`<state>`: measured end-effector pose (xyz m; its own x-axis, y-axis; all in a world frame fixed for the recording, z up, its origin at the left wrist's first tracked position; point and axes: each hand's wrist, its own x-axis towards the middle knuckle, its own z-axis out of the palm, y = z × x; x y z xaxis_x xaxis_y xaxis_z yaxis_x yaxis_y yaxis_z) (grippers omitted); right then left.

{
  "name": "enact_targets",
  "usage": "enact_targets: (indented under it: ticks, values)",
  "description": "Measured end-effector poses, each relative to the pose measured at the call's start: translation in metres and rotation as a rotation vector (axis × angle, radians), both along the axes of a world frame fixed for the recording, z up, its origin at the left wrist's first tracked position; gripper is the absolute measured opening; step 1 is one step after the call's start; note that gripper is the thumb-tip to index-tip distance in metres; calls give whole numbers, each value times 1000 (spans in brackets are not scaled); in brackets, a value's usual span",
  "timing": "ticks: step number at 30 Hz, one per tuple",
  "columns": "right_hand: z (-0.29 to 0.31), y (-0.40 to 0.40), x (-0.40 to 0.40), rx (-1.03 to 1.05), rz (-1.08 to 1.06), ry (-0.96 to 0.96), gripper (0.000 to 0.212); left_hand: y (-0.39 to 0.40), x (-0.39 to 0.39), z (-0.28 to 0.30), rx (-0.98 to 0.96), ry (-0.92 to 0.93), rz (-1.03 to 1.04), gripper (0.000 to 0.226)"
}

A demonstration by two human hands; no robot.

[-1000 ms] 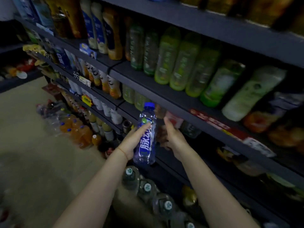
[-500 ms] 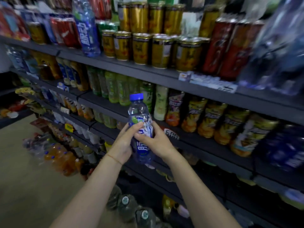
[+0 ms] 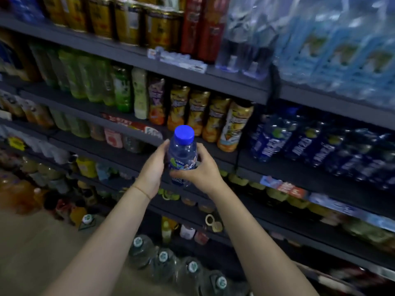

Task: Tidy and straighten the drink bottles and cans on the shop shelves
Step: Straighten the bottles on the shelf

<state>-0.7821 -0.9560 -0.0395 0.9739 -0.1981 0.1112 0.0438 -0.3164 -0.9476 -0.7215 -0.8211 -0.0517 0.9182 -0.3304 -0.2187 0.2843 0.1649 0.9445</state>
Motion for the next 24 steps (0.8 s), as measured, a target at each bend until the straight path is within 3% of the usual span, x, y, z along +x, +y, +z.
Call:
enact_targets:
  ticks: [5, 13, 15, 20, 24]
  values:
    - [18, -116, -48, -62, -53, -143, 81, -118, -46, 27, -34, -98, 35, 39]
    - [26, -277, -100, -107, -212, -176, 81, -266, -95, 27, 319, -379, 140, 17]
    - [21, -293, -96, -102, -263, -125, 86, -283, -97, 24, 389, -400, 161, 23]
    - [11, -311, -73, -87, -306, -11, 84, -302, -75, 27, 569, -396, 222, 67]
    - [11, -311, -60, -92, -324, 14, 81, -309, -52, 29, 633, -455, 197, 68]
